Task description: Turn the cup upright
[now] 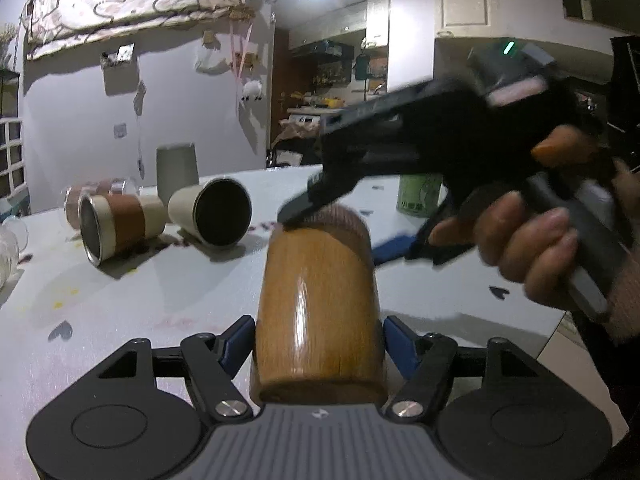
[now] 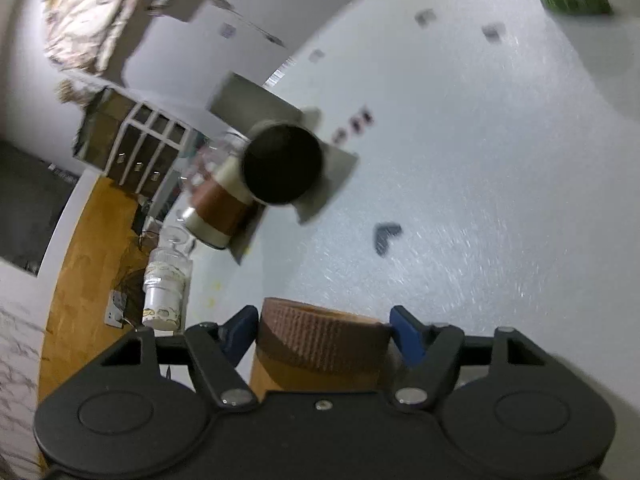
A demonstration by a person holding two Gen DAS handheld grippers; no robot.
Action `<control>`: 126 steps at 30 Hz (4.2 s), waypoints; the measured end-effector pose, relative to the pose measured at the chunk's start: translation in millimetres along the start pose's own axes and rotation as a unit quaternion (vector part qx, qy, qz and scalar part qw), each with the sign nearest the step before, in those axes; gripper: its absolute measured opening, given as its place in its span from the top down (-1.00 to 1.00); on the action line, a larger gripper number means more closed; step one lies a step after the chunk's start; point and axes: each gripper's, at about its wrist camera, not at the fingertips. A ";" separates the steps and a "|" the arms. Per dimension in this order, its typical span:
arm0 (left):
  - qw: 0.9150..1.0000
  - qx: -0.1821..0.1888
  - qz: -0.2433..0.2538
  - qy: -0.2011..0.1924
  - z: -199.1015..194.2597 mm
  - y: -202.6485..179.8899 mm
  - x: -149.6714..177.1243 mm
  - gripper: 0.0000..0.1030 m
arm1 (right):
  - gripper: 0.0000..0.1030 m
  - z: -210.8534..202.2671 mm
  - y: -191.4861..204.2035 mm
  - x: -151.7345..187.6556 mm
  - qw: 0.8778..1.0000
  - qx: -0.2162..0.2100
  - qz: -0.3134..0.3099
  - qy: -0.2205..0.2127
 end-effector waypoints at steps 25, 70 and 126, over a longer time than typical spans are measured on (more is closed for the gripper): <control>0.999 -0.019 -0.012 -0.044 -9.4 -4.5 14.0 -1.00 | -0.41 -54.5 91.5 66.5 0.913 0.018 -0.395 -0.104; 0.996 -0.058 -0.022 -0.068 -17.7 11.4 1.9 -1.00 | -0.95 -64.1 -4.3 -18.4 0.890 0.189 -0.273 -0.313; 0.990 -0.118 -0.031 -0.073 -25.0 15.6 1.7 -1.00 | -0.96 -119.8 -27.2 121.9 0.883 0.213 -0.274 -0.316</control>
Point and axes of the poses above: each gripper's, at about its wrist camera, not at the fingertips, and z roughly the way its jaws point, y to its left, x to its underside, and after that the axes turned 6 degrees about -y, right-handed
